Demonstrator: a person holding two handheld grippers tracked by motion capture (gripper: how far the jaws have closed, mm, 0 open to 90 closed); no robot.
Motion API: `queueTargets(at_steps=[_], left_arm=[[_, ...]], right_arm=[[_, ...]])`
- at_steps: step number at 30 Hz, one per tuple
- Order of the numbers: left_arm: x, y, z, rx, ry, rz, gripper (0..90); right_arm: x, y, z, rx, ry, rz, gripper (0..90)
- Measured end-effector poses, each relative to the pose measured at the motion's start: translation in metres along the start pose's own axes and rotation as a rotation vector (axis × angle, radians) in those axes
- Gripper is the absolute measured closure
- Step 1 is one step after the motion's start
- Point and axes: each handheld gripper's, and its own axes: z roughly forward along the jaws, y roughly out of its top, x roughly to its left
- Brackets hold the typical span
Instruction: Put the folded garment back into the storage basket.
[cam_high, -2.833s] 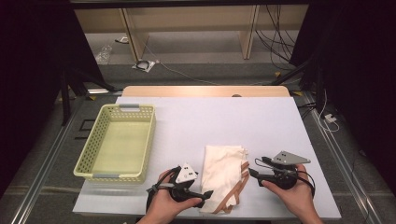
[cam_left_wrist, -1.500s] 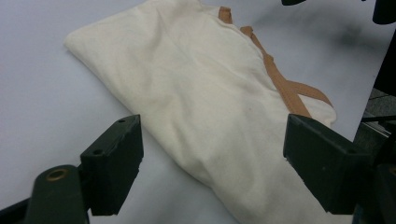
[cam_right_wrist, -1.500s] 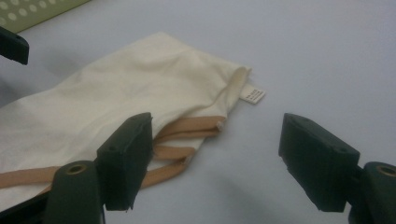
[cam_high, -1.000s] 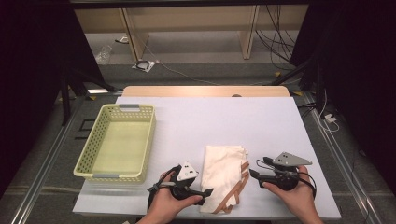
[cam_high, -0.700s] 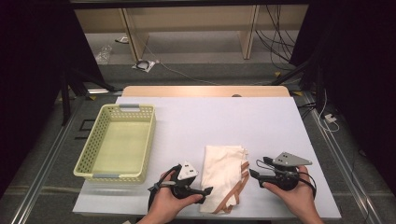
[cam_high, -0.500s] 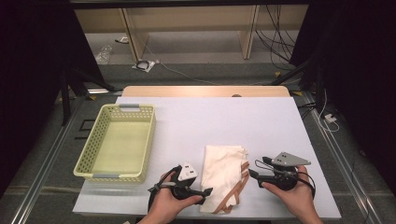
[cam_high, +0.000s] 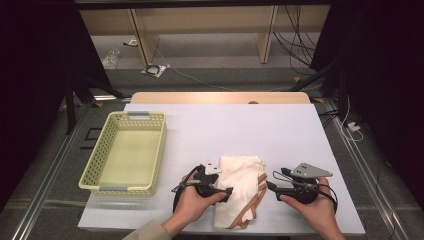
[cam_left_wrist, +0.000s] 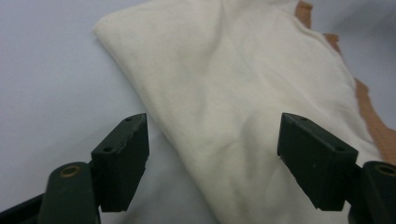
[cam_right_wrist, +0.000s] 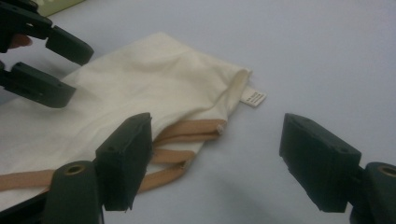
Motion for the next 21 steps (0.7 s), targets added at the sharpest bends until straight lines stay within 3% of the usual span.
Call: queueTargets(at_steps=[7, 11, 17, 21], left_arm=[[0.000, 0.004, 0.008, 0.017, 0.039, 0.011, 26.0], [-0.008, 0.005, 0.012, 0.025, 0.086, 0.049, 26.1], [-0.011, 0.006, 0.013, 0.034, 0.104, 0.038, 29.3], [-0.015, 0.007, 0.011, 0.038, 0.100, 0.034, 38.6]], right_arm=[[-0.001, 0.000, 0.001, 0.008, 0.001, 0.000, 26.3], [0.001, 0.000, 0.002, 0.009, 0.007, 0.002, 26.3], [0.000, -0.001, 0.003, 0.034, 0.006, -0.003, 26.3], [0.000, -0.001, 0.004, 0.029, 0.012, 0.001, 26.4]])
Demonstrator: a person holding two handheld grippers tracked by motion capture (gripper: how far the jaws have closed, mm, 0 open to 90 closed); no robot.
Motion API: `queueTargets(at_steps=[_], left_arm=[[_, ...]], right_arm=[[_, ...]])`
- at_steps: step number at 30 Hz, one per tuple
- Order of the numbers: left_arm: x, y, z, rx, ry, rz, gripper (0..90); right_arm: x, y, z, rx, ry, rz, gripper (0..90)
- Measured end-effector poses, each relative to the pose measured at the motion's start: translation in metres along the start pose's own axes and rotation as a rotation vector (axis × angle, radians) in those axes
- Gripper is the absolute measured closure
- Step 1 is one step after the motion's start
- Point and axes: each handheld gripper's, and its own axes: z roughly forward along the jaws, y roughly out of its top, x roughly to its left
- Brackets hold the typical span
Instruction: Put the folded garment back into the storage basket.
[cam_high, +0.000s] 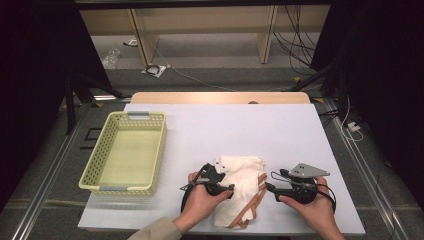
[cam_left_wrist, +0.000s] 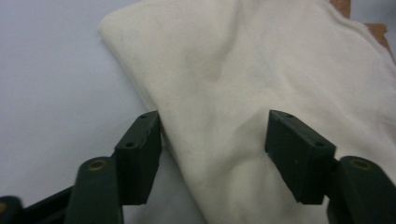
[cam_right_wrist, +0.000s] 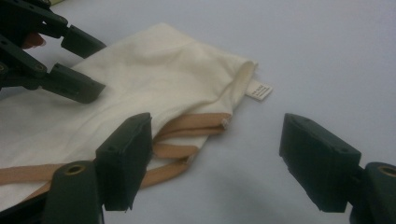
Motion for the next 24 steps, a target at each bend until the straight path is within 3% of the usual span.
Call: queueTargets(at_steps=[8, 15, 19, 24], left_arm=[[-0.005, -0.002, -0.001, -0.017, -0.053, 0.038, 66.2], [0.001, -0.002, -0.001, -0.021, -0.084, -0.004, 72.8], [0.006, -0.004, 0.000, -0.040, -0.129, -0.049, 81.4], [0.007, -0.006, 0.000, -0.052, -0.143, -0.066, 83.4]], right_arm=[[0.000, 0.000, 0.000, 0.001, 0.000, -0.002, 26.6], [0.000, -0.001, 0.000, 0.004, 0.000, -0.001, 26.6], [0.000, 0.000, -0.001, 0.011, -0.001, -0.002, 26.6], [0.000, -0.001, 0.000, 0.007, 0.000, -0.001, 26.7]])
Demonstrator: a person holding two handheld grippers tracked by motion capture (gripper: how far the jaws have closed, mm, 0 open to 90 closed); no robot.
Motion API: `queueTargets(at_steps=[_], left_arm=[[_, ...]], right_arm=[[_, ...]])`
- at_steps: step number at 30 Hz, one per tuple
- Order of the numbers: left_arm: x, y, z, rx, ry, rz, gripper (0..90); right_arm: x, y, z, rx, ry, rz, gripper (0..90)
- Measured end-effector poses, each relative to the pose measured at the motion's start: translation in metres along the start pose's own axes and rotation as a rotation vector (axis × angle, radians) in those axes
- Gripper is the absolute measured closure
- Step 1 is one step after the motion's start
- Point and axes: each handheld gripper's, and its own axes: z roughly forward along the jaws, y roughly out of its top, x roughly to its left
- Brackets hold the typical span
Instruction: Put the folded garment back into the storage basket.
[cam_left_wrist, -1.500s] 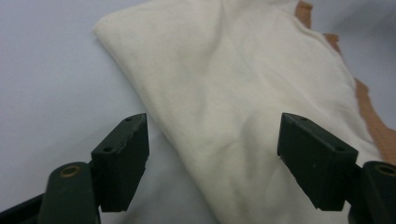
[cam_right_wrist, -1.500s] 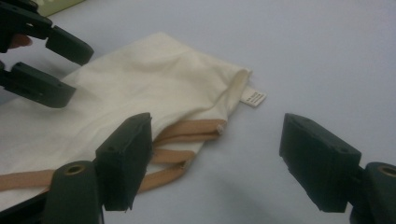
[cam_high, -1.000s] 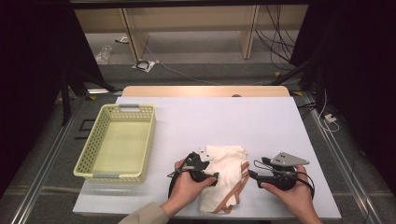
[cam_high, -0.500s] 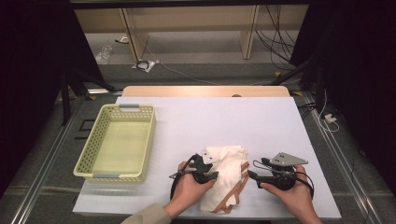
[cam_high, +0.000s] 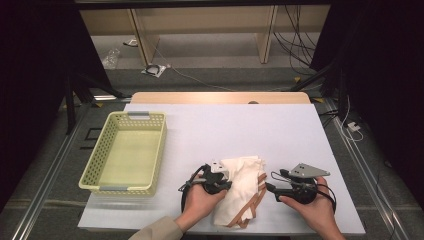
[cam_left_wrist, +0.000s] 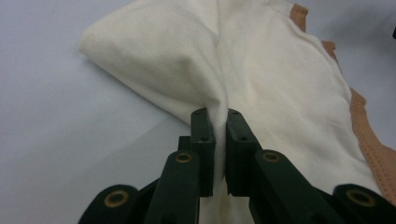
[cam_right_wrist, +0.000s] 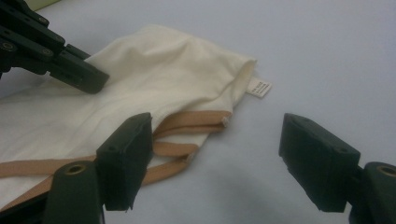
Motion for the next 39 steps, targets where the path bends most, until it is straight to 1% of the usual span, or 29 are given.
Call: queueTargets(at_steps=[3, 6, 10, 13, 15, 20, 25, 30, 33, 35, 37, 39], left_arm=[[0.003, 0.000, 0.000, -0.004, -0.019, -0.016, 83.9], [0.007, 0.000, -0.001, -0.005, -0.051, -0.052, 84.1], [0.010, 0.002, -0.005, -0.017, -0.088, -0.086, 84.4], [0.009, 0.006, -0.010, -0.038, -0.105, -0.094, 84.4], [0.009, 0.008, -0.014, -0.054, -0.113, -0.092, 84.4], [0.005, 0.013, -0.021, -0.080, -0.116, -0.065, 84.4], [0.003, 0.017, -0.026, -0.101, -0.123, -0.053, 84.4], [0.002, 0.022, -0.033, -0.119, -0.118, -0.026, 84.4], [0.001, 0.024, -0.037, -0.122, -0.113, -0.005, 84.4], [0.000, 0.027, -0.040, -0.118, -0.108, 0.028, 84.4], [0.000, 0.028, -0.042, -0.124, -0.095, 0.051, 84.4], [0.000, 0.030, -0.044, -0.123, -0.092, 0.057, 84.4]], right_arm=[[0.000, 0.000, 0.000, 0.002, -0.001, 0.000, 26.6], [0.000, 0.000, -0.001, -0.003, -0.002, 0.003, 26.7], [-0.001, 0.000, -0.001, -0.008, -0.002, 0.002, 26.7], [-0.001, 0.000, -0.001, -0.008, -0.003, 0.003, 26.7], [-0.001, 0.000, -0.001, -0.007, -0.004, 0.002, 26.7], [-0.001, 0.000, -0.001, -0.008, -0.005, 0.004, 26.7], [-0.001, 0.000, -0.001, -0.011, -0.005, 0.007, 26.8], [-0.001, 0.000, -0.001, -0.012, -0.007, 0.010, 26.8], [-0.001, 0.000, -0.001, -0.015, -0.008, 0.011, 26.8], [-0.001, 0.000, -0.001, -0.014, -0.009, 0.011, 26.8], [-0.001, 0.000, -0.001, -0.014, -0.009, 0.010, 26.8], [-0.001, 0.000, -0.001, -0.014, -0.009, 0.010, 26.9]])
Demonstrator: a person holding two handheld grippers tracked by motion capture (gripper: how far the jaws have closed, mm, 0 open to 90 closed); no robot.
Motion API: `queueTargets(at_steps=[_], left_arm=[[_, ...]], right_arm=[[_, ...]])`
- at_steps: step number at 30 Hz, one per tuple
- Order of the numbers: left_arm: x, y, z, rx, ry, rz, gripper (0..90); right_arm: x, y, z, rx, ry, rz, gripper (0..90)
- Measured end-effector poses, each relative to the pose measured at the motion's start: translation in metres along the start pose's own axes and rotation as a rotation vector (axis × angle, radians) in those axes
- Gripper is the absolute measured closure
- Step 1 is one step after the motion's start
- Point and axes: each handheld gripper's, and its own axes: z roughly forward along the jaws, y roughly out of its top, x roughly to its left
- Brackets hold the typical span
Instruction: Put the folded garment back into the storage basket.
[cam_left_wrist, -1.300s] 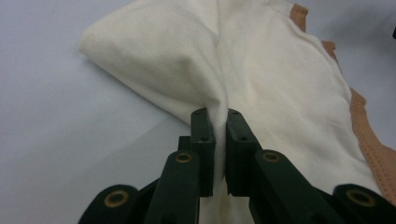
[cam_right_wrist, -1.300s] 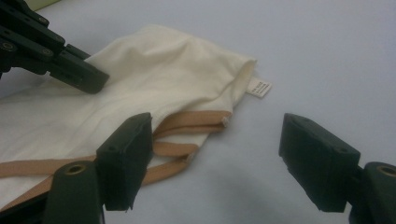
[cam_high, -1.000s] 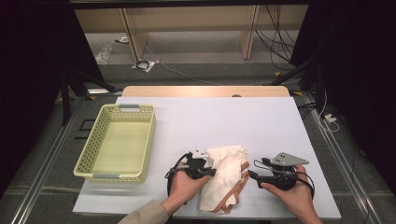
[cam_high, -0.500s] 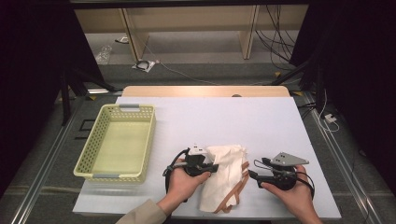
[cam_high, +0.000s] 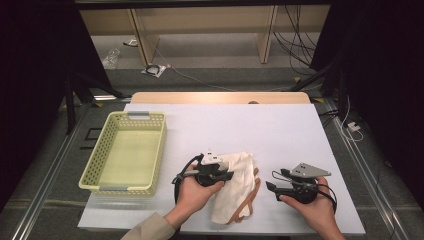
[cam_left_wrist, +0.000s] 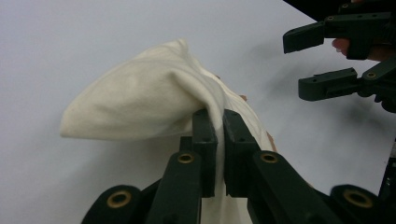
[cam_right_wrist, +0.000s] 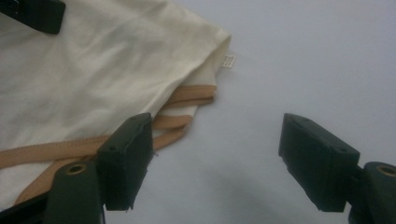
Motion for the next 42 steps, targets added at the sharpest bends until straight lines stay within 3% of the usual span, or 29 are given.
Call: queueTargets(at_steps=[21, 42], left_arm=[[0.001, 0.011, -0.018, -0.064, 0.046, 0.091, 84.5], [0.009, 0.019, -0.033, -0.096, 0.112, 0.116, 84.5]], right_arm=[[-0.001, 0.001, -0.002, -0.014, -0.007, 0.003, 27.3], [-0.001, 0.000, -0.002, -0.020, -0.010, 0.003, 27.3]])
